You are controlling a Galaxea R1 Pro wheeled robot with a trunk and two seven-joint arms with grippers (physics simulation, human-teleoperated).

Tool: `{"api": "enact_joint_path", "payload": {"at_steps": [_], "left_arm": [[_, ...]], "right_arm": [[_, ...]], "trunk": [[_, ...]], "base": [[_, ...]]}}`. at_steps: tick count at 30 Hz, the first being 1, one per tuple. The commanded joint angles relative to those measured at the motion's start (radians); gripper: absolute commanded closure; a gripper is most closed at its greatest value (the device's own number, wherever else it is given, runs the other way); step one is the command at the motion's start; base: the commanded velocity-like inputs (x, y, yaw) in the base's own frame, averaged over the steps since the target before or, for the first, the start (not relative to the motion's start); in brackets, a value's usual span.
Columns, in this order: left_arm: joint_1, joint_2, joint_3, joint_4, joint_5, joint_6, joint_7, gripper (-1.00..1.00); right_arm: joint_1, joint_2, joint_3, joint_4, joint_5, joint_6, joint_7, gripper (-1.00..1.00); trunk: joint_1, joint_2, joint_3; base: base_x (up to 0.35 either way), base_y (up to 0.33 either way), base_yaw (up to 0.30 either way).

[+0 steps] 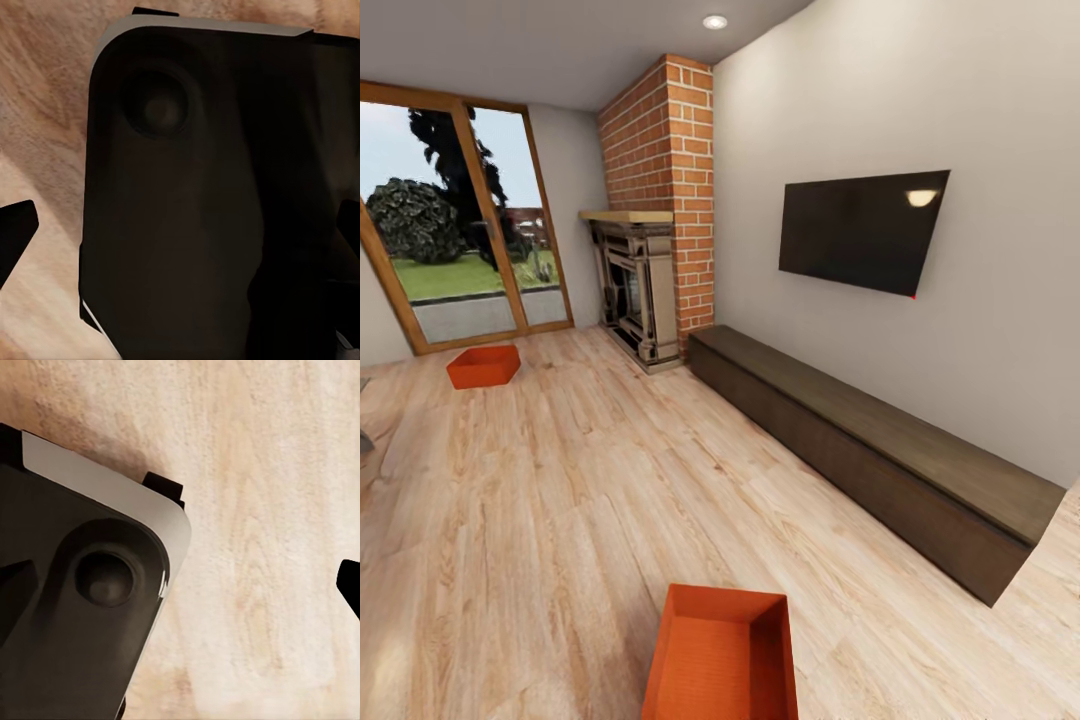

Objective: Move the two storage containers from the living room to the garage. In the garage, place one container on the floor and stack the other container on top of it (either order is fine).

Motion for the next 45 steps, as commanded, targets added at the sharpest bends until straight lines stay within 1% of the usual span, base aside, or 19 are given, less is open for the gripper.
{"api": "enact_joint_path", "payload": {"at_steps": [1,9,12,45], "left_arm": [[-0.001,0.000,0.000,0.001,0.009,-0.003,-0.002,-1.00],[-0.001,0.000,0.000,0.001,0.009,-0.003,-0.002,-1.00],[-0.001,0.000,0.000,0.001,0.009,-0.003,-0.002,-1.00],[-0.001,0.000,0.000,0.001,0.009,-0.003,-0.002,-1.00]], "right_arm": [[-0.001,0.000,0.006,0.000,-0.011,-0.002,0.005,-1.00],[-0.001,0.004,0.007,0.000,-0.011,-0.002,0.005,-1.00],[-0.001,0.001,0.006,0.000,-0.012,-0.002,0.005,-1.00],[-0.001,0.000,0.006,0.000,-0.012,-0.003,0.005,-1.00]], "trunk": [[0.000,0.000,-0.001],[0.000,0.000,-0.002],[0.000,0.000,-0.004],[0.000,0.000,-0.055]], "base": [[0.000,0.000,-0.019],[0.000,0.000,-0.004],[0.000,0.000,0.000],[0.000,0.000,0.000]]}}
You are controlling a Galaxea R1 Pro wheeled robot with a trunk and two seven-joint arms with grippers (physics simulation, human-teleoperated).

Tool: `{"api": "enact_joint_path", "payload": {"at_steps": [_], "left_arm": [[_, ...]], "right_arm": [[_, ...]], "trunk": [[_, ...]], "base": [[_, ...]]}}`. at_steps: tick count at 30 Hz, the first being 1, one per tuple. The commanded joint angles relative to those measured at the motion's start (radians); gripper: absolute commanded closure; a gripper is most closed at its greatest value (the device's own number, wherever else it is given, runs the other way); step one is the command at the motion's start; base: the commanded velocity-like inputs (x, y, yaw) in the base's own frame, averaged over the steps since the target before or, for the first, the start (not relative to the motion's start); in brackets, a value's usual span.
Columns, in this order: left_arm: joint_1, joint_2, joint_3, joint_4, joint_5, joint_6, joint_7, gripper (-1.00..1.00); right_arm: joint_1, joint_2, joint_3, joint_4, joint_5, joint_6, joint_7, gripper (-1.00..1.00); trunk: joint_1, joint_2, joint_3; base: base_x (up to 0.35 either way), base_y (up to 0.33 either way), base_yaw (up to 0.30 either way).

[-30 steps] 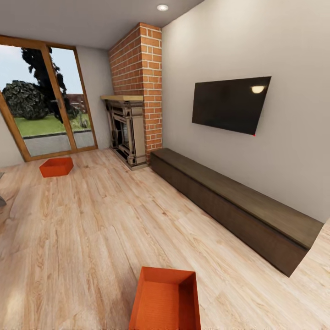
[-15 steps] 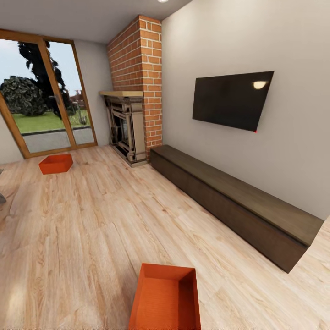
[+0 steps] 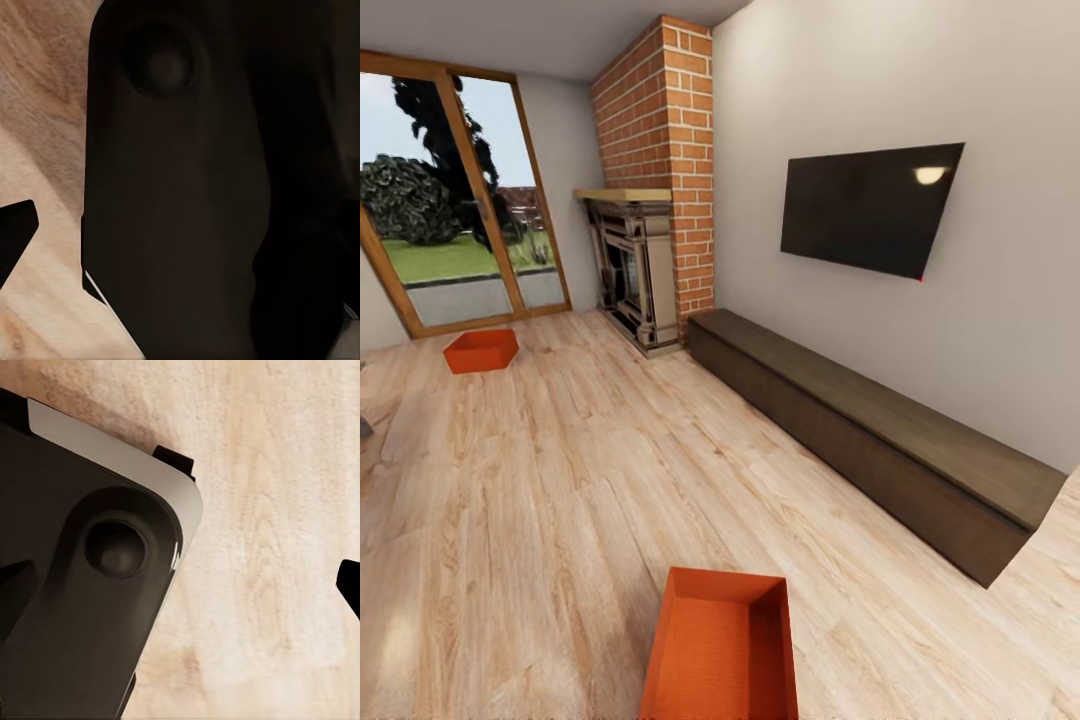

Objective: Move the two storage containers from the living room to the garage. In the garage, place one container on the floor and stack the other container on top of it (either order is fine).

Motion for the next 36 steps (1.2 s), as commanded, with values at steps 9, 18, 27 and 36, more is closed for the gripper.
{"api": "enact_joint_path", "payload": {"at_steps": [9,18,27,36], "left_arm": [[-0.001,0.000,0.000,0.001,0.009,-0.003,-0.002,-1.00],[-0.001,0.000,0.000,0.001,0.009,-0.003,-0.002,-1.00],[-0.001,0.000,0.000,0.001,0.009,-0.003,-0.002,-1.00],[-0.001,0.000,0.000,0.001,0.009,-0.003,-0.002,-1.00]], "right_arm": [[-0.001,0.000,0.006,0.000,-0.010,-0.002,0.005,-1.00],[-0.001,0.000,0.006,0.000,-0.009,-0.002,0.005,-1.00],[-0.001,0.000,0.006,0.000,-0.009,-0.002,0.005,-1.00],[-0.001,-0.001,0.006,0.000,-0.009,-0.002,0.005,-1.00]], "trunk": [[0.000,0.000,-0.015],[0.000,0.000,-0.029],[0.000,0.000,-0.044],[0.000,0.000,-0.058]], "base": [[0.000,0.000,0.000],[0.000,0.000,0.000],[0.000,0.000,0.000],[0.000,0.000,0.000]]}}
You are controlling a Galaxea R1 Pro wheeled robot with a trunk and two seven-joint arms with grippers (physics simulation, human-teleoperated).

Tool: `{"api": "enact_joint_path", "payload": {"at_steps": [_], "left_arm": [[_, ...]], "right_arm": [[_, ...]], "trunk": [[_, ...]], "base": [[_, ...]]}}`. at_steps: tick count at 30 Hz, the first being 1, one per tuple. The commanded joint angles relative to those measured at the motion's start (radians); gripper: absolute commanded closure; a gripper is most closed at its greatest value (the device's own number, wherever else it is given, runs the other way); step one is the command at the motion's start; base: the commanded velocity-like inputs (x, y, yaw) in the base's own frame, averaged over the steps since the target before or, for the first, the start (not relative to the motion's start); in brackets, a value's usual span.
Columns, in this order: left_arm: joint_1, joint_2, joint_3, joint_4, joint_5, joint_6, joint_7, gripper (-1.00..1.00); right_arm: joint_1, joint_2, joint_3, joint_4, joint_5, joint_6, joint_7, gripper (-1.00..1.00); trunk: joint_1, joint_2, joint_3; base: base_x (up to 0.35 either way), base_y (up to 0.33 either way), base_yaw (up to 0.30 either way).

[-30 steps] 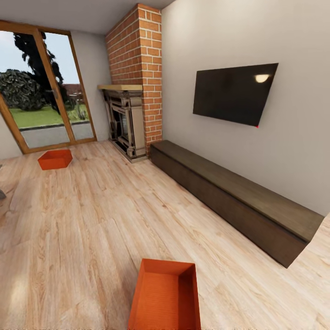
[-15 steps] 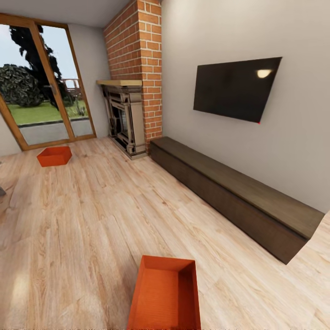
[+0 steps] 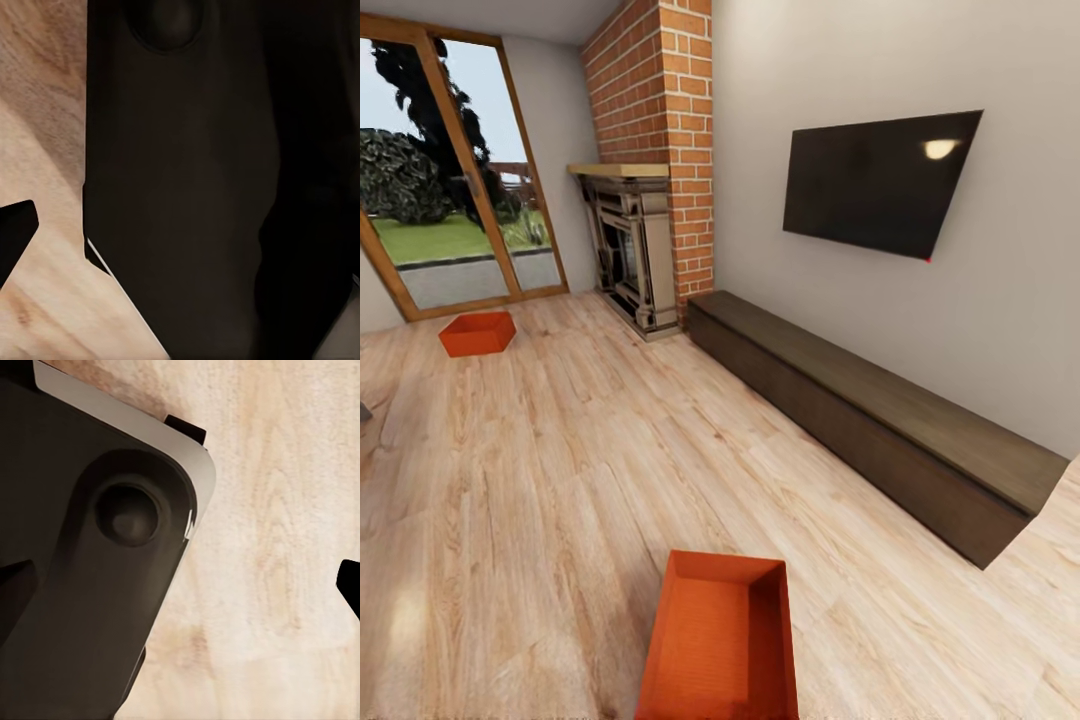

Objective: Move the two storage containers from the living room to the garage. In the garage, place one container on the floor and stack the other container on top of it (either order is fine).

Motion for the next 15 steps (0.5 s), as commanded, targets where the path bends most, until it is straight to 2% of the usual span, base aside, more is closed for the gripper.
{"api": "enact_joint_path", "payload": {"at_steps": [1,15], "left_arm": [[-0.001,0.000,0.000,0.001,0.009,-0.003,-0.002,-1.00],[-0.001,0.000,0.000,0.001,0.009,-0.003,-0.002,-1.00]], "right_arm": [[0.000,0.000,0.006,0.000,-0.011,-0.002,0.005,-1.00],[0.000,0.000,0.007,0.000,-0.010,-0.002,0.004,-1.00]], "trunk": [[0.000,0.000,-0.002],[0.000,0.000,-0.025]], "base": [[0.000,0.000,0.000],[0.000,0.000,0.000]]}}
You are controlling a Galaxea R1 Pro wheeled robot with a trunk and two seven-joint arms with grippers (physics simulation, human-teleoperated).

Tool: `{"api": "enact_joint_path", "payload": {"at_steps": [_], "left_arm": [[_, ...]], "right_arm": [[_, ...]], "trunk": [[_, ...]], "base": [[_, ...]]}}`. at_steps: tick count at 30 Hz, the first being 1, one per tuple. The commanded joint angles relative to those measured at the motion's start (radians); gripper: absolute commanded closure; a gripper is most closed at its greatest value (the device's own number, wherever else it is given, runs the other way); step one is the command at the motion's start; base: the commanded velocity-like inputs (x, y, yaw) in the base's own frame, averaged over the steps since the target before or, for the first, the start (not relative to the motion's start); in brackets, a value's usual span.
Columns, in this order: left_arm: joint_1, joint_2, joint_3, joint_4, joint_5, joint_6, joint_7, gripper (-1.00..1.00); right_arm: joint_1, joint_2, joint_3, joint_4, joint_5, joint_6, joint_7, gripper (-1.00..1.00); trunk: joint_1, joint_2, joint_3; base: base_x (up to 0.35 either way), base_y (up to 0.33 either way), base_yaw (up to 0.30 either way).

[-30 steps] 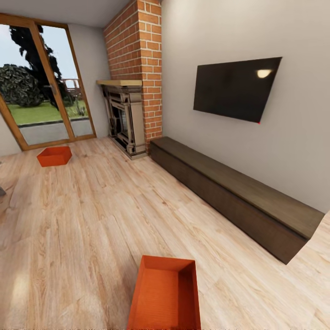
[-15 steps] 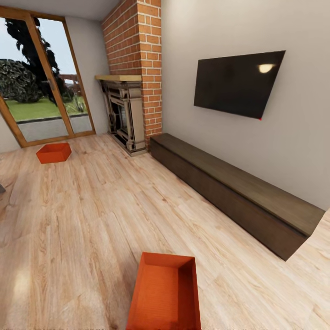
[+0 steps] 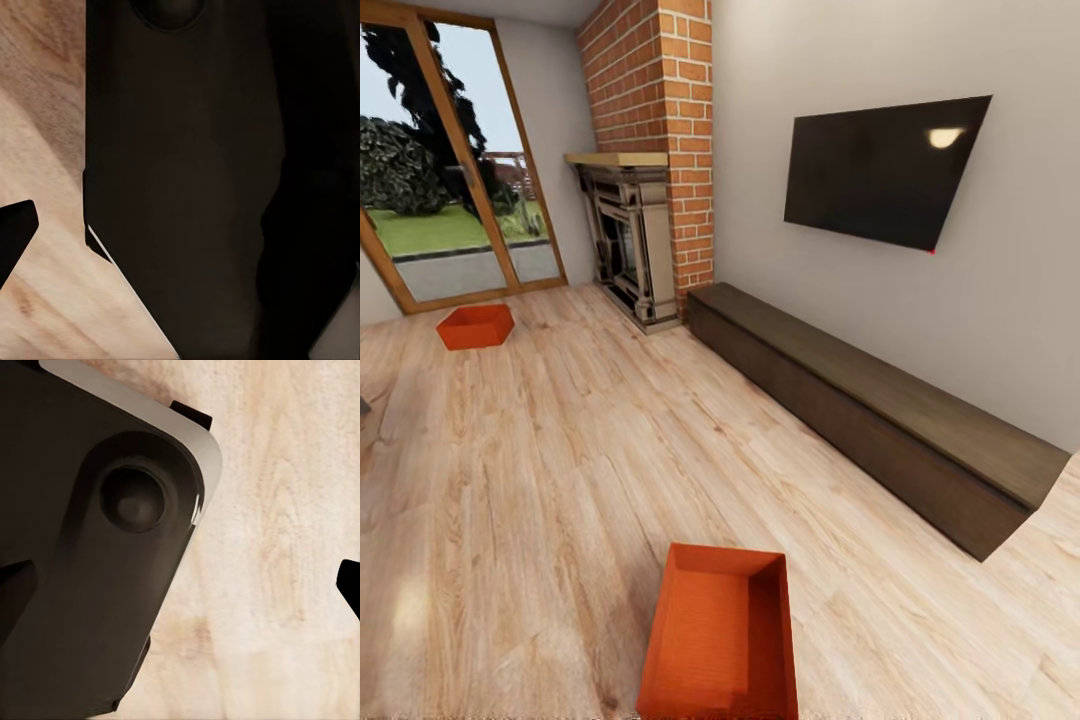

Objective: Move the two storage containers from the living room to the garage. In the garage, place one container on the floor and stack the other container on top of it (either order is fine).

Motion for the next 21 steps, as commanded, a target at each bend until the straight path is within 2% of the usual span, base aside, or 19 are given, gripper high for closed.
{"api": "enact_joint_path", "payload": {"at_steps": [1,21], "left_arm": [[-0.001,0.000,0.000,0.001,0.009,-0.003,-0.002,-1.00],[-0.001,0.000,0.000,0.001,0.009,-0.003,-0.002,-1.00]], "right_arm": [[-0.001,0.000,0.006,0.000,-0.011,-0.002,0.005,-1.00],[-0.001,0.000,0.005,0.000,-0.011,-0.002,0.005,-1.00]], "trunk": [[0.000,0.000,-0.002],[0.000,0.000,-0.034]], "base": [[0.000,0.000,0.000],[0.000,0.000,0.000]]}}
